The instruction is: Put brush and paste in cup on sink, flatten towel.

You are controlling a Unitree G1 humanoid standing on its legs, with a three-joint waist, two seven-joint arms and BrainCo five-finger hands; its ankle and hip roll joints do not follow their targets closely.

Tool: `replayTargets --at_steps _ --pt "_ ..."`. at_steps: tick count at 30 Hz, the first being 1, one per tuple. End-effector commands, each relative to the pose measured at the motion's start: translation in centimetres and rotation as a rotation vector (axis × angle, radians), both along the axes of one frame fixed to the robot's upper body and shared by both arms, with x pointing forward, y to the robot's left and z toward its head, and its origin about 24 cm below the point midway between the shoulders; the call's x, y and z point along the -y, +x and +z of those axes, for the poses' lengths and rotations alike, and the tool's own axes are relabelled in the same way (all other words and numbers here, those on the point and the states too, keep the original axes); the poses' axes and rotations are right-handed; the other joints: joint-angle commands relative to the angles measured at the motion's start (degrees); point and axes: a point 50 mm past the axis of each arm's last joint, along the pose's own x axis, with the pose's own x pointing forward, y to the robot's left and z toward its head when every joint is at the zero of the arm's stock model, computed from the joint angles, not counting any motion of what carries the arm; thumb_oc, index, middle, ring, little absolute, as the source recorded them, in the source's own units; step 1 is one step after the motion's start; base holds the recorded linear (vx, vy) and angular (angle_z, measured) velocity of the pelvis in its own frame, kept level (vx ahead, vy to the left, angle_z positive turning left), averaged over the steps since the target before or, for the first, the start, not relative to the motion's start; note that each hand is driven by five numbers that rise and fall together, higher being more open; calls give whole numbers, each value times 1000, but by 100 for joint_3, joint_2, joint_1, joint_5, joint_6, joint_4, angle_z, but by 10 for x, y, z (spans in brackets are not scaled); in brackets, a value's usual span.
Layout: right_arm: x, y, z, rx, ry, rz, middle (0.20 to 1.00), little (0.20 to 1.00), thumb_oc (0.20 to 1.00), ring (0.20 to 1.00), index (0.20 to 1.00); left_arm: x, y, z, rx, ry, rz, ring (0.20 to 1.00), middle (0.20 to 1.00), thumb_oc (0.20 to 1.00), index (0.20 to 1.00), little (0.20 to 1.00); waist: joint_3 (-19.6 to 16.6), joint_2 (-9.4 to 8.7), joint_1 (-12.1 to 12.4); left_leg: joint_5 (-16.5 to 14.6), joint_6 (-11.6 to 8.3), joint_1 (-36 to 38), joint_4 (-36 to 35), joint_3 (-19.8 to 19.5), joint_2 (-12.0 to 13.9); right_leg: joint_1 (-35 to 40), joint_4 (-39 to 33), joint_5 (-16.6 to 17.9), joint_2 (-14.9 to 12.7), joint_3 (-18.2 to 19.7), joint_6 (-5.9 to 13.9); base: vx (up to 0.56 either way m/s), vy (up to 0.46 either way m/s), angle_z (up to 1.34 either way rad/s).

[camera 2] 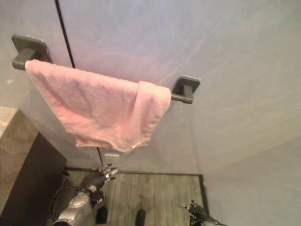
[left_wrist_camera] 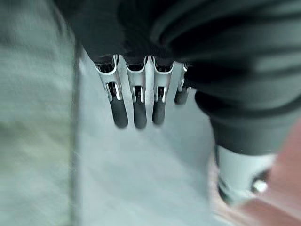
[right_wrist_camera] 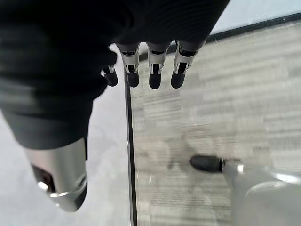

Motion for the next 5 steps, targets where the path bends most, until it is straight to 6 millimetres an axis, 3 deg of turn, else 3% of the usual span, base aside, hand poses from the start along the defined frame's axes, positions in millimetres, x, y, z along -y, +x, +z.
replayTargets --at_steps 1,5 --pt "6 8 3 13 -59 56 1000 1000 1000 1000 1000 6 14 7 44 79 -113 1000 1000 1000 1000 1000 66 -49 87 -71 -165 142 16 129 143 -99 144 309 -78 14 380 57 75 -2" --pt "17 3 1 -40 -109 68 1000 1000 1000 1000 1000 -6 -24 -21 -168 170 -87 1000 1000 1000 1000 1000 -74 295 28 -109 -137 359 16 186 34 106 146 228 -152 16 354 51 75 0"
